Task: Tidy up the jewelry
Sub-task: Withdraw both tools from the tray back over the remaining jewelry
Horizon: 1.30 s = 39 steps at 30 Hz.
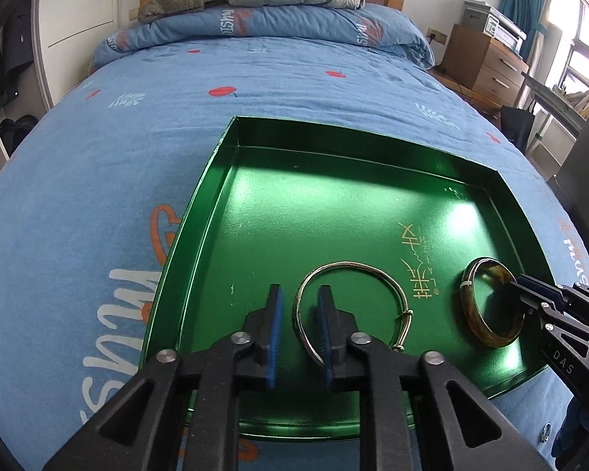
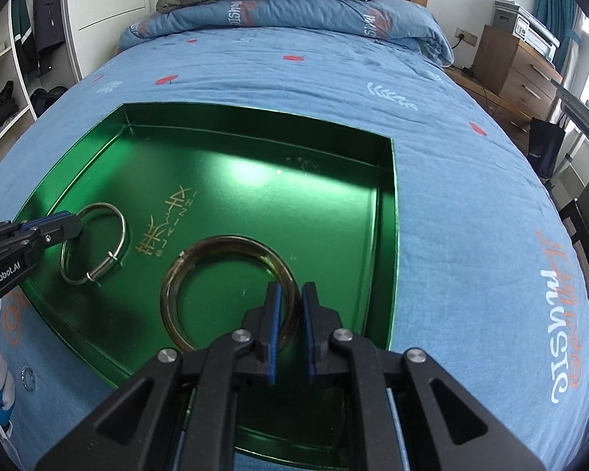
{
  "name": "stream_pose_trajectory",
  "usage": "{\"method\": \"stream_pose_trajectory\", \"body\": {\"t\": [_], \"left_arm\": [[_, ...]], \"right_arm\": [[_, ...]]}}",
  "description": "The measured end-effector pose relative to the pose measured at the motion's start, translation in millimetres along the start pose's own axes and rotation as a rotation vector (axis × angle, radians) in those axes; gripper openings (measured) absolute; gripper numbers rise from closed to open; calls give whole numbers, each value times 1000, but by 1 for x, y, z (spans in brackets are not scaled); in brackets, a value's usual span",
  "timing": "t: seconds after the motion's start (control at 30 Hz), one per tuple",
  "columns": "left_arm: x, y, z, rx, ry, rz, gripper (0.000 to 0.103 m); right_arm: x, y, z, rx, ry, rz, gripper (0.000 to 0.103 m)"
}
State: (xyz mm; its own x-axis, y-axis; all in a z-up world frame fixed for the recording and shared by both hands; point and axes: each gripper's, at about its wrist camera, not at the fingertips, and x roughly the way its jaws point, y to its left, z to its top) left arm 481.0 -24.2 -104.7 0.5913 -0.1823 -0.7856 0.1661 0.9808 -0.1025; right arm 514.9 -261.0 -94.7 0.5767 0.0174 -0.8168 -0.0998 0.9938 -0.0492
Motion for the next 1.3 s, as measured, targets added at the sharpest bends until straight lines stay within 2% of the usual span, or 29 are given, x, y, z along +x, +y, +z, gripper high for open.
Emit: {"method": "stream_pose_trajectory", "body": {"t": [0.07, 0.13, 0.2, 0.27, 0.47, 0.73, 1.1, 1.3], "left_arm": [[-11, -2, 0, 11, -31, -2, 38], [-25, -5, 0, 23, -62, -10, 40], [-42, -7, 1, 30, -96, -5, 49], [-60, -8, 1, 40, -130, -2, 50], [-117, -6, -8, 64, -222, -32, 57], [-183, 7, -38, 88, -325, -91, 68], [-206, 20, -86, 65, -341, -151, 68], [-211, 15, -112, 74, -346, -124, 68]], "right_arm": [[-4, -1, -1, 11, -3, 5, 27], [-13, -2, -1, 22, -18, 4, 33], [-24, -3, -3, 42, -37, 2, 36], [-39, -5, -6, 73, -66, 3, 39], [-94, -2, -26, 126, -158, -27, 39], [-149, 14, -70, 176, -205, -71, 40], [-181, 45, -116, 167, -217, -85, 40], [-188, 50, -135, 176, -221, -78, 40]]}}
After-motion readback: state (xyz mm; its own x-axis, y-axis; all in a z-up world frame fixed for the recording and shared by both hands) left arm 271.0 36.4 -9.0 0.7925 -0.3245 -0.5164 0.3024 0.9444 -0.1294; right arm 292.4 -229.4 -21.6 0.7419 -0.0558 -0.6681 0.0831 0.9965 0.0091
